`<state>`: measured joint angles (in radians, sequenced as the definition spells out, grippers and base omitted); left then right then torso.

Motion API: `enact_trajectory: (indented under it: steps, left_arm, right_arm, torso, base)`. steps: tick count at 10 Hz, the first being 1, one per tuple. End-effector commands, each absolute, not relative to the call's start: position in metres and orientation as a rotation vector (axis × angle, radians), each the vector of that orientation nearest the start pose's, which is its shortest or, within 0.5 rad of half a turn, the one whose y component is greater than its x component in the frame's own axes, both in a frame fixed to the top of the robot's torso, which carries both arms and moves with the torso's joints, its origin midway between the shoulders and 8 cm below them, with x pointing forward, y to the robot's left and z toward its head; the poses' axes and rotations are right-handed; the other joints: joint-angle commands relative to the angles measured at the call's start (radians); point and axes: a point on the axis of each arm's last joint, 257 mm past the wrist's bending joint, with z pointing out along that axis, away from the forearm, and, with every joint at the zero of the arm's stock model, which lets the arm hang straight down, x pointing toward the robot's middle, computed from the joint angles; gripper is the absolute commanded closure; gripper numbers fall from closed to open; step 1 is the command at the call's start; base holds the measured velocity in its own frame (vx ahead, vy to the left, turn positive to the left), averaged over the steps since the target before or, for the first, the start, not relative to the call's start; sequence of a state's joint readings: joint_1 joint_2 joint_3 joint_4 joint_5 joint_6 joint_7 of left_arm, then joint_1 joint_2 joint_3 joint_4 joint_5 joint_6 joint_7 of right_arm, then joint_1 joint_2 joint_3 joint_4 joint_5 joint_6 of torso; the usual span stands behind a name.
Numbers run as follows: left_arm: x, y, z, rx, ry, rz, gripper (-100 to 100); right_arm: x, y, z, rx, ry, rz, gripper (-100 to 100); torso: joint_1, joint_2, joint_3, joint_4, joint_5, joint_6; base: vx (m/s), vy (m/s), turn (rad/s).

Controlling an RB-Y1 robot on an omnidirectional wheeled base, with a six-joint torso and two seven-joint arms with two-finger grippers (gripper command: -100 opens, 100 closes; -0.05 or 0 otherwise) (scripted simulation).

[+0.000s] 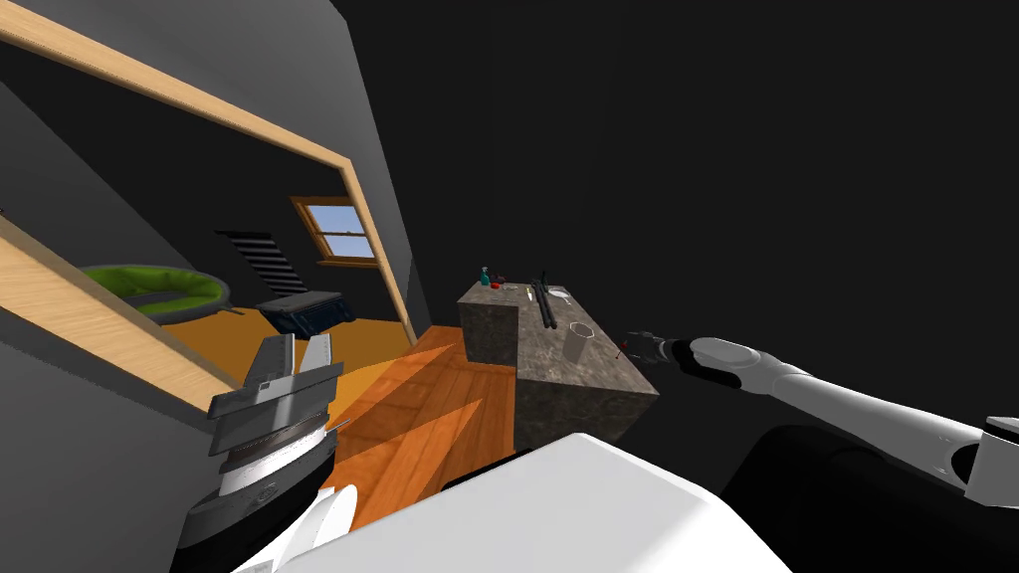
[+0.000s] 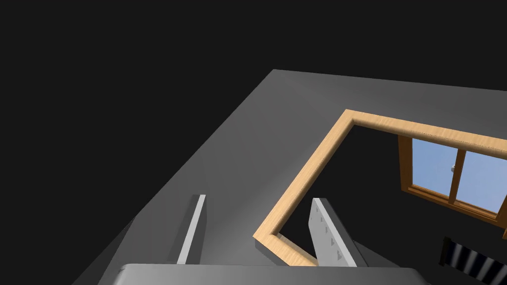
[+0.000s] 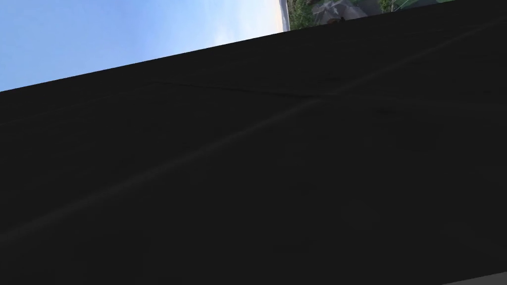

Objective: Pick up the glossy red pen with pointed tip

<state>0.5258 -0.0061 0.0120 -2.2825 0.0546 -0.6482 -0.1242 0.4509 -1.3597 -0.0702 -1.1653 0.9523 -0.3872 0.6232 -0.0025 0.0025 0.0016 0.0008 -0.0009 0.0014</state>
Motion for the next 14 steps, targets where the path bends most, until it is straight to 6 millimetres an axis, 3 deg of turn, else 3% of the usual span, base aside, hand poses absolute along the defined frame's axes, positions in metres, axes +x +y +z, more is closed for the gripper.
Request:
enact_trajectory:
  steps: [1,2,3,4,12,13,14]
  left_arm:
    - [0.313,0.289,0.044,-0.55,0.51,-1.22,0]
    - [0.313,0.289,0.044,-0.55,0.51,-1.22,0]
    - [0.312,0.289,0.044,-0.55,0.51,-1.22,0]
    - [0.312,0.289,0.044,-0.55,0.51,-1.22,0]
    - [0.312,0.289,0.044,-0.55,0.51,-1.22,0]
    - [0.312,0.289,0.044,-0.55,0.51,-1.22,0]
    - [0.312,0.289,0.044,-0.55,0.51,-1.22,0]
  right_arm:
    - [0.321,-0.716,-0.244,-1.317,2.087,-0.875,-100]
    - [0.325,-0.716,-0.24,-1.294,2.082,-0.877,-100]
    - [0.325,-0.716,-0.241,-1.299,2.082,-0.876,0]
    - [0.325,-0.715,-0.244,-1.289,2.093,-0.881,-100]
    - [0.324,-0.71,-0.254,-1.258,2.124,-0.895,-100]
    - [0.324,-0.71,-0.254,-1.254,2.125,-0.897,100]
    - [0.324,-0.71,-0.254,-1.254,2.125,-0.897,100]
  torso:
    - [0.0,0.0,0.0,0.0,0.0,0.0]
    - [0.001,0.0,0.0,0.0,0.0,0.0]
    - [0.002,-0.001,0.0,0.0,0.0,0.0]
    - [0.002,-0.001,-0.001,0.0,0.001,0.0]
    - [0.0,0.0,0.0,0.0,0.0,0.0]
    - [0.001,-0.001,0.0,0.0,0.0,0.001]
    - [0.002,-0.001,-0.001,0.0,0.0,0.001]
  base:
    - [-0.026,-0.021,0.133]
    - [-0.012,-0.01,0.029]
    - [0.0,0.0,0.0]
    - [-0.012,-0.022,0.077]
    - [-0.021,-0.031,0.063]
    - [0.0,0.0,0.0]
    - [-0.003,0.0,-0.01]
